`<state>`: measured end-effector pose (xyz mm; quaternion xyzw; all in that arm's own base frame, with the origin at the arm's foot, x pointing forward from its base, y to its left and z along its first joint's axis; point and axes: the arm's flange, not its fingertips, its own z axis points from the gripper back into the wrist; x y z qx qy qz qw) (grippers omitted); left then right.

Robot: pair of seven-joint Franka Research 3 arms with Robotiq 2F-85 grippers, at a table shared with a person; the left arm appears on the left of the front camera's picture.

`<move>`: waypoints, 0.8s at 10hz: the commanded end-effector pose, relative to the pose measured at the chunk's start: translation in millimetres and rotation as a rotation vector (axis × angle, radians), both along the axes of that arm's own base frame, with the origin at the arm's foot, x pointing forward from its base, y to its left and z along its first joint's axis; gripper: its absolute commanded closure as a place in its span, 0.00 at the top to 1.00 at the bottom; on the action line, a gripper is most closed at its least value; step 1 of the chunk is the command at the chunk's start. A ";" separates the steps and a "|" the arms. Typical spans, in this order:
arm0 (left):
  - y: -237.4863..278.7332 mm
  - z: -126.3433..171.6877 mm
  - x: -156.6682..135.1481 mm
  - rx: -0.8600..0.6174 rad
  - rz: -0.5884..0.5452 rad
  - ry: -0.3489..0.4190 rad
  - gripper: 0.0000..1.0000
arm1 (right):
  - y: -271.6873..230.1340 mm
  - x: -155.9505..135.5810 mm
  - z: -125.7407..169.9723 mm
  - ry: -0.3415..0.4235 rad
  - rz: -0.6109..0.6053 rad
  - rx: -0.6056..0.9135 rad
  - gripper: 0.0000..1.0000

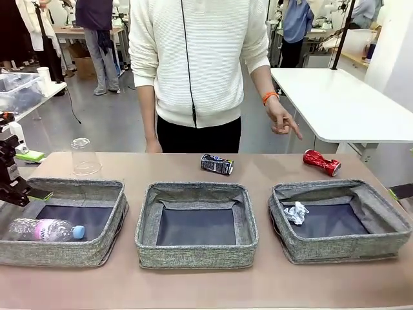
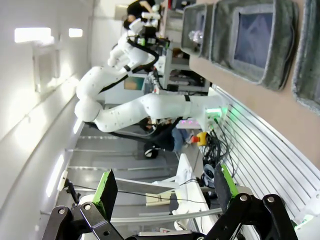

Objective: Sort the waste into the appropriate baskets.
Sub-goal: Pick up the waste item pointed out by the person.

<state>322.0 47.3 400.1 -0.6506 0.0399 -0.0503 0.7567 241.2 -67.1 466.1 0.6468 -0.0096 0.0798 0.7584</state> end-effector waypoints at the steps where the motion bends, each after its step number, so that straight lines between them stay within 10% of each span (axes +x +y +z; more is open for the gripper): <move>1: 0.6 -1.3 -1.3 0.012 -0.004 0.001 1.00 | 0.7 1.2 9.2 0.018 -0.013 0.018 1.00; 7: 0.6 -1.3 -1.3 0.012 -0.004 0.001 1.00 | -0.1 -0.1 0.0 0.000 0.000 0.000 1.00; 8: 0.6 -1.3 -1.3 0.012 -0.004 0.001 1.00 | 29.8 30.4 2.4 -0.059 -0.129 -0.522 1.00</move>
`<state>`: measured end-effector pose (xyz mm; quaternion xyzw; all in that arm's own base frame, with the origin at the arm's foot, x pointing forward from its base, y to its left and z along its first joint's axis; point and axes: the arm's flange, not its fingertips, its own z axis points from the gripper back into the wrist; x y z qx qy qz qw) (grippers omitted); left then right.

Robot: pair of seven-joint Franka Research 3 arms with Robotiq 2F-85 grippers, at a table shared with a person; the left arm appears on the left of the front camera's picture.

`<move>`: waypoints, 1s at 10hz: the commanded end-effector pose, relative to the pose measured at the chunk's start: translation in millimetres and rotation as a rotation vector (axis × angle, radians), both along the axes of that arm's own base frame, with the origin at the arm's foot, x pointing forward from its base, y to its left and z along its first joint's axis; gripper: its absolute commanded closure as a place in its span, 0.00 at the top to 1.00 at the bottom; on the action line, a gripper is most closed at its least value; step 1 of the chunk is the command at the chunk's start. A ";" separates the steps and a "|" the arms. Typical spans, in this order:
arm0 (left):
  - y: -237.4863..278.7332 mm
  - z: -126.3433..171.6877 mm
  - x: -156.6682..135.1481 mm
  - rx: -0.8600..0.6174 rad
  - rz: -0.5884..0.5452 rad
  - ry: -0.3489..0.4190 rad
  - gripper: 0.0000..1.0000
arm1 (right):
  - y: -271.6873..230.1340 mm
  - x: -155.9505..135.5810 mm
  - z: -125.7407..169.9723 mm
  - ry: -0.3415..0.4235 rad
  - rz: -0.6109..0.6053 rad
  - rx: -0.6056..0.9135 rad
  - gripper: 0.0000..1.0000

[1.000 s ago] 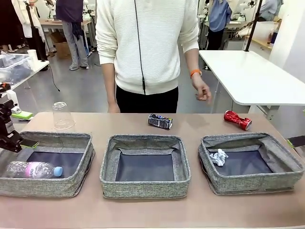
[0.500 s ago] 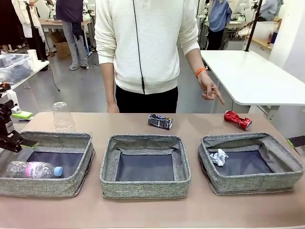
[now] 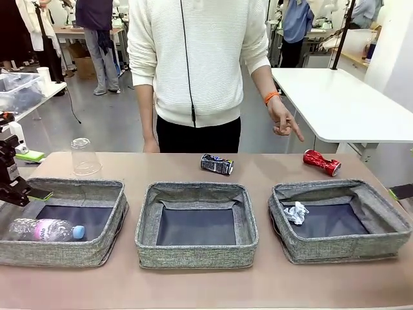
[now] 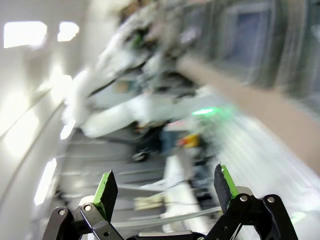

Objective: Sort the waste into the appropriate baskets.
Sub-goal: Pick up the waste item pointed out by the person.

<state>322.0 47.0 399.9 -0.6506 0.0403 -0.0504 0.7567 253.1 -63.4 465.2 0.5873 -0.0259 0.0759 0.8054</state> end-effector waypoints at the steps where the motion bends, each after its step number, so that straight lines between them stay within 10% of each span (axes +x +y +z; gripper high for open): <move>1: 0.8 -1.1 -1.4 0.012 -0.003 0.000 1.00 | 39.6 52.5 2.9 -0.077 -0.198 -0.751 1.00; 4: 0.8 -1.1 -1.4 0.012 -0.003 0.000 1.00 | 27.9 110.2 6.9 -0.363 -0.499 -1.372 1.00; 5: 0.8 -1.1 -1.4 0.012 -0.003 0.000 1.00 | 22.2 97.0 14.3 -0.346 -0.610 -1.349 1.00; 6: 0.8 -1.1 -1.4 0.012 -0.003 0.000 1.00 | 40.3 100.8 18.3 -0.273 -0.119 -0.621 1.00; 8: 0.8 -1.1 -1.4 0.012 -0.003 0.000 1.00 | 27.6 110.7 25.0 -0.359 -0.189 -0.758 1.00; 10: 0.8 -1.1 -1.4 0.012 -0.003 0.000 1.00 | 33.7 179.5 16.9 -0.370 -0.166 -0.982 1.00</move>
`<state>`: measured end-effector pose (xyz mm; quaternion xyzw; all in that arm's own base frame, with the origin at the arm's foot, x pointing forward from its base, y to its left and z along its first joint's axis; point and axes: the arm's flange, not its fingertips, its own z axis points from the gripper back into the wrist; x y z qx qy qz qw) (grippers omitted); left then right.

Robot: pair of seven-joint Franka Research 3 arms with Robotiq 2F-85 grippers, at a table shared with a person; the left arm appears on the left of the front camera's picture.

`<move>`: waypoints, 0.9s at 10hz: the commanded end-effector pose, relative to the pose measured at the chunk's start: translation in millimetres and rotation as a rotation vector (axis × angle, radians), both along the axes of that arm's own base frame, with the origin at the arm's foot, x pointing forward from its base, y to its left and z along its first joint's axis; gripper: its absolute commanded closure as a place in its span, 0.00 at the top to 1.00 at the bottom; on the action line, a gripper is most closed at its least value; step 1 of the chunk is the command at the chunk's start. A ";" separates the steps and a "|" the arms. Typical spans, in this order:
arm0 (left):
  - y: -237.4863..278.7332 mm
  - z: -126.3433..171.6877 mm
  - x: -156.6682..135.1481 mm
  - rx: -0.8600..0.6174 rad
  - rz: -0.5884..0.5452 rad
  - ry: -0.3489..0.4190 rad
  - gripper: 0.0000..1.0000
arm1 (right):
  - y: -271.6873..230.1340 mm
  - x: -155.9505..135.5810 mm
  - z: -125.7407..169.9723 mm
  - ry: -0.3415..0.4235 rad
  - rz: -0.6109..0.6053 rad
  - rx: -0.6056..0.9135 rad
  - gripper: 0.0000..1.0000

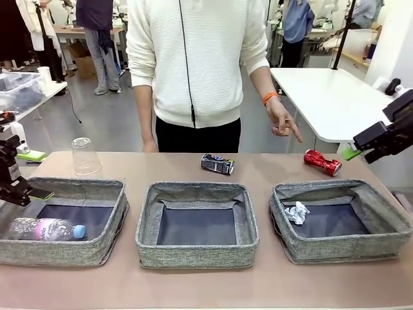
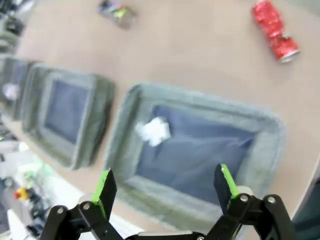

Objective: Sort the waste into the appropriate baskets.
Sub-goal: Pick up the waste item pointed out by the person.

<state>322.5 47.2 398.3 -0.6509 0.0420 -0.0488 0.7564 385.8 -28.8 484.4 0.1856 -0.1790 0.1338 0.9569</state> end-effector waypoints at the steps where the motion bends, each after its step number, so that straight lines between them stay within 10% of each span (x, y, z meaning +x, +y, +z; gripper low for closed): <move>1: 0.7 0.5 -1.9 0.012 -0.004 -0.004 1.00 | -8.2 85.6 -11.9 0.005 -0.023 -0.188 1.00; 4: 0.7 0.5 -1.9 0.012 -0.004 -0.004 1.00 | -39.5 180.6 -51.3 -0.020 0.051 -0.303 1.00; 9: 0.7 0.5 -1.9 0.012 -0.004 -0.004 1.00 | -57.3 255.2 -136.2 -0.034 0.212 -0.286 1.00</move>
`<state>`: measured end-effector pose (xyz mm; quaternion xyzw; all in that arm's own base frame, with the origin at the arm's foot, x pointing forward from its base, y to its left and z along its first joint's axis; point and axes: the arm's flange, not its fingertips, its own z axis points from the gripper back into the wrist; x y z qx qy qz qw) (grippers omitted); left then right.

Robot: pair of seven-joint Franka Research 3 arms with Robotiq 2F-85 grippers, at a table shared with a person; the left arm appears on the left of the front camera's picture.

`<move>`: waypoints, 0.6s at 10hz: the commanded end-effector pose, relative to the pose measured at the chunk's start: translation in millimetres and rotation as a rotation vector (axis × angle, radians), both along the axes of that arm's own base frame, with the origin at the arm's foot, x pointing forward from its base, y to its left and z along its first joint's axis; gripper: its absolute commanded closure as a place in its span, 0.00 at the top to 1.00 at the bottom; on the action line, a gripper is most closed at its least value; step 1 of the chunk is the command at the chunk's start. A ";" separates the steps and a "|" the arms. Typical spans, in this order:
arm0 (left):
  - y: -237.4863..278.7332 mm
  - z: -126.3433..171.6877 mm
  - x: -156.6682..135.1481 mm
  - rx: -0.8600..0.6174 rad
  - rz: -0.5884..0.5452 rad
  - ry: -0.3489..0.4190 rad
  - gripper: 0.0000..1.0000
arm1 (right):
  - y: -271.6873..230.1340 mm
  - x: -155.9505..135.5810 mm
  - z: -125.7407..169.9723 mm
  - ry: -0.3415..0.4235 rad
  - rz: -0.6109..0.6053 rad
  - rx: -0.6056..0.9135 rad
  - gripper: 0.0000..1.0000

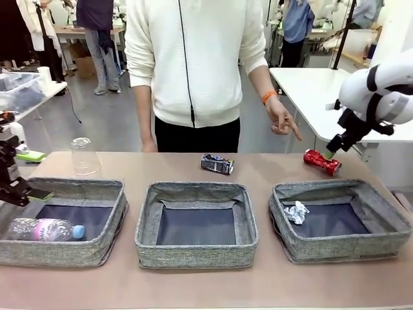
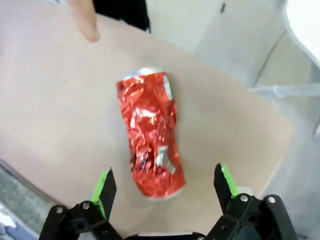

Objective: Sort the waste into the appropriate baskets.
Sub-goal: Pick up the waste item pointed out by the person.

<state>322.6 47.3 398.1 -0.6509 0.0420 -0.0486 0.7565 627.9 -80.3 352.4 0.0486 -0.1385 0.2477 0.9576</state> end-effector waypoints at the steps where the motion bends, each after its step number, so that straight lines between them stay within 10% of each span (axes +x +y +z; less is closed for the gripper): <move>1: 0.6 0.7 -2.0 0.012 -0.004 -0.005 1.00 | -5.7 21.5 -16.5 -0.015 0.032 0.064 1.00; 6: 0.6 0.7 -2.0 0.012 -0.004 -0.005 1.00 | 9.4 37.7 -51.8 0.062 0.073 0.122 1.00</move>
